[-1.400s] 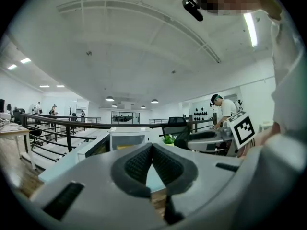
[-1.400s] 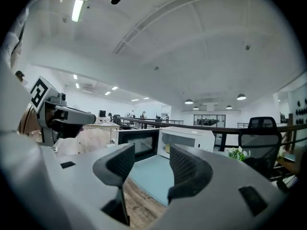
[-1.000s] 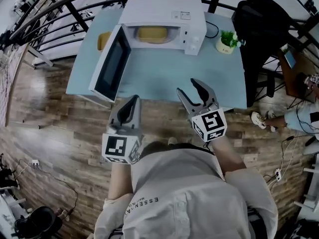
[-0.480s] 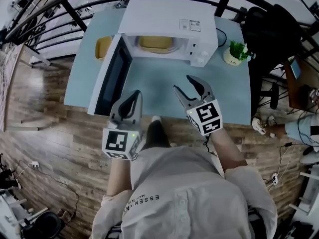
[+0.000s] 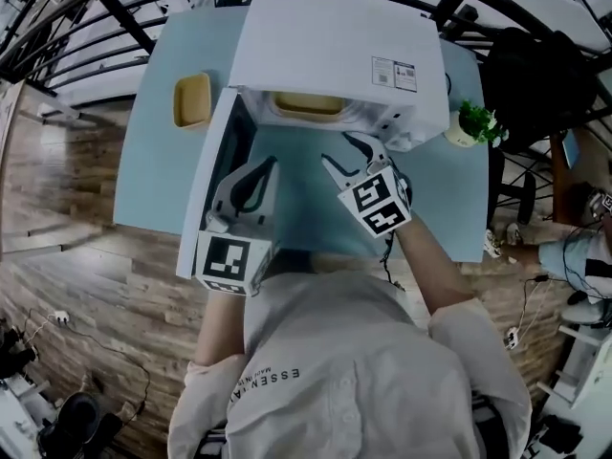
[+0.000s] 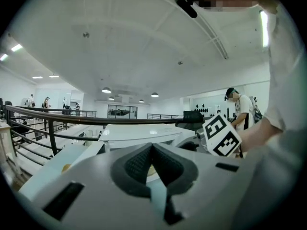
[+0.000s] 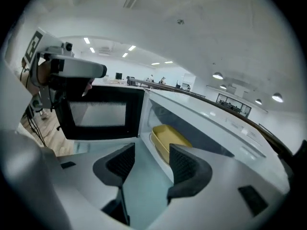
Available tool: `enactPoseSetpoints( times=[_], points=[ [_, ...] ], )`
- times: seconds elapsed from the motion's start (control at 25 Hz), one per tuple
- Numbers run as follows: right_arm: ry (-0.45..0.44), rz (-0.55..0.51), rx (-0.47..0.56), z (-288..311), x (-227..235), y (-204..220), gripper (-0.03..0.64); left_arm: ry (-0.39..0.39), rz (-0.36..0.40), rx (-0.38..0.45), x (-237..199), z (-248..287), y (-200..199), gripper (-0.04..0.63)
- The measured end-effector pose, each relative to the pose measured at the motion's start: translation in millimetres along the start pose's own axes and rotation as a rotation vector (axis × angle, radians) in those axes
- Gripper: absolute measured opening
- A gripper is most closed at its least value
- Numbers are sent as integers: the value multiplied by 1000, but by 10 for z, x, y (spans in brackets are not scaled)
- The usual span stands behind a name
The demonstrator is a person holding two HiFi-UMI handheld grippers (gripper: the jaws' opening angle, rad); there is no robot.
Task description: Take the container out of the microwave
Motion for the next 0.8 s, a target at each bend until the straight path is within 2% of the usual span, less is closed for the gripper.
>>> enactPoseSetpoints(
  times=[0.16, 0.36, 0.56, 0.8],
  points=[
    [2, -118, -131, 454, 74, -31, 222, 22, -28, -19, -146, 200, 65, 2],
    [47, -288, -270, 887, 168, -47, 222, 47, -33, -53, -197, 404, 170, 2],
    [65, -445, -350, 1165, 254, -16, 221, 40, -41, -70, -291, 456, 226, 2],
    [22, -541, -423, 1356, 265, 108, 219, 36, -73, -91, -315, 444, 283, 2]
  ],
)
Point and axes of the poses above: the fingertips, and each gripper's own axes: z forward along the fingers, x to its right, y out of its underside, the point moved 3 cm from there along -z, backward along the fingers, and after that the axes turned 13 degrees about -x, right-handed, at the moved point
